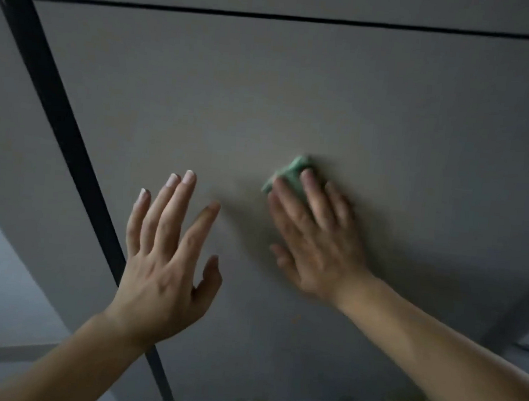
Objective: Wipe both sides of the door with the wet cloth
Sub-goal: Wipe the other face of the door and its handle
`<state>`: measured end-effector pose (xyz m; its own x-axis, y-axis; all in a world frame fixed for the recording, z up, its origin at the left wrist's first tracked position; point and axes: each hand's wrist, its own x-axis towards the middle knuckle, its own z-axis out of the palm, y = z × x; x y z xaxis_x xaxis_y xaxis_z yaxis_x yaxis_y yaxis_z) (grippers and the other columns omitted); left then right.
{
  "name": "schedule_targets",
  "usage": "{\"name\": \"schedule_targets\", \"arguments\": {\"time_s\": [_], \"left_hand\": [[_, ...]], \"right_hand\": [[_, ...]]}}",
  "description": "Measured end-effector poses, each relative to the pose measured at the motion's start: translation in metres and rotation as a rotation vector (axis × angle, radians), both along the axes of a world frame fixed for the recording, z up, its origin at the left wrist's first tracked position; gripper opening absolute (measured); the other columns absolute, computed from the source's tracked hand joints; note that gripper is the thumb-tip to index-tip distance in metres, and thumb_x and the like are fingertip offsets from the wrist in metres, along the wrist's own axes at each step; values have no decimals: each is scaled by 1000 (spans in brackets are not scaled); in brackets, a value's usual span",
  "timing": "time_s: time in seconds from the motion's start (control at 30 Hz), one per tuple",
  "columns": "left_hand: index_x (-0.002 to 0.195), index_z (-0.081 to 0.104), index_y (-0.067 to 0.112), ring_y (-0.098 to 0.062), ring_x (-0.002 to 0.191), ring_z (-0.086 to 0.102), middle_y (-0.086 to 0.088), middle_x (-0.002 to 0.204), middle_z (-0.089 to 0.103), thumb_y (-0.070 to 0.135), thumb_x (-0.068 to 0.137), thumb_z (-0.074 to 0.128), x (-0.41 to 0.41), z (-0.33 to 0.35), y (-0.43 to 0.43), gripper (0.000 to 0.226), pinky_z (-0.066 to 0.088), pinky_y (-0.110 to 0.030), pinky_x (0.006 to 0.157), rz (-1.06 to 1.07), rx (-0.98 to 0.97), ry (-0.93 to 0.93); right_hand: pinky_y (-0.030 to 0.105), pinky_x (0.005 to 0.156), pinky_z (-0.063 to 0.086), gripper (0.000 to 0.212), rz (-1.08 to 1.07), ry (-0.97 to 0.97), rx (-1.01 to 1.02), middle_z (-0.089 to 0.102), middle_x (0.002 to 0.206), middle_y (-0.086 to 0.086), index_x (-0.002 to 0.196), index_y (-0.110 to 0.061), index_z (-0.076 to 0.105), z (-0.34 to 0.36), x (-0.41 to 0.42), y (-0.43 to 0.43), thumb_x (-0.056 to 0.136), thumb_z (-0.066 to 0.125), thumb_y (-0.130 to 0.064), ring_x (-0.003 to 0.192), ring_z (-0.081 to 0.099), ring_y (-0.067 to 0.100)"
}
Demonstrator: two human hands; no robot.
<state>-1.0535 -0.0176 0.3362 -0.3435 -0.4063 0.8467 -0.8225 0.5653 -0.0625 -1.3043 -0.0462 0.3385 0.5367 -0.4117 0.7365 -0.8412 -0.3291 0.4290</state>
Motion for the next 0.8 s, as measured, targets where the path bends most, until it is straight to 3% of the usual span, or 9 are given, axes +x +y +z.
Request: {"name": "schedule_targets", "arguments": {"time_s": [0.07, 0.17, 0.37, 0.4, 0.53, 0.63, 0.7, 0.8], "left_hand": [[148, 40, 7, -42, 155, 17, -27, 164, 22, 25, 92, 56, 8, -2, 1, 62, 12, -63, 124, 22, 15, 8], [150, 40, 8, -43, 155, 17, -26, 165, 21, 27, 92, 56, 17, -5, -1, 63, 11, -63, 124, 38, 44, -6], [152, 38, 9, -46, 155, 15, -29, 164, 18, 31, 94, 56, 26, -14, -12, 65, 14, -70, 120, 41, 79, -56], [152, 38, 9, -46, 154, 16, -29, 164, 19, 31, 94, 56, 25, -16, -13, 64, 14, -70, 121, 35, 75, -59], [148, 45, 7, -45, 154, 17, -30, 163, 22, 25, 92, 60, 26, -29, -11, 60, 11, -66, 123, 35, 52, -50], [145, 50, 6, -46, 153, 19, -30, 162, 23, 22, 90, 62, 21, -56, -5, 58, 12, -66, 123, 4, 95, -84], [142, 53, 4, -46, 153, 21, -30, 162, 24, 21, 90, 62, 18, -78, -1, 56, 14, -67, 122, -3, 130, -109], [141, 53, 3, -47, 153, 20, -32, 161, 24, 20, 90, 62, 12, -100, 1, 55, 13, -67, 122, -11, 167, -118]], "right_hand": [[42, 127, -5, 71, 37, 305, 83, 24, 167, 2, 158, -14, 28, -52, 1, 3, 96, 51, -39, 155, 10, 28], [38, 128, 6, 69, 65, 401, 111, 33, 165, 0, 157, -16, 38, -70, -14, 9, 94, 61, -33, 154, 23, 22], [48, 127, 10, 71, 6, -105, -70, 23, 165, 6, 158, -10, 28, 40, 29, -1, 97, 53, -37, 154, 16, 34], [49, 127, 10, 70, 10, -64, -70, 25, 166, 7, 158, -10, 29, 42, 38, -4, 98, 51, -38, 154, 16, 34], [44, 128, 11, 52, 108, 514, -28, 36, 163, 3, 152, -11, 45, -43, 14, -12, 105, 31, -28, 152, 28, 28], [40, 128, 10, 57, 34, 622, -5, 29, 166, 0, 155, -13, 40, -98, -46, 0, 98, 41, -21, 153, 25, 24], [41, 126, 11, 65, -29, 548, -45, 23, 167, -2, 158, -16, 34, -112, -82, 9, 95, 47, -27, 151, 21, 26], [47, 125, 13, 72, -99, 191, -88, 21, 165, 7, 161, -12, 22, -103, -111, 17, 98, 50, -32, 150, 19, 36]]}}
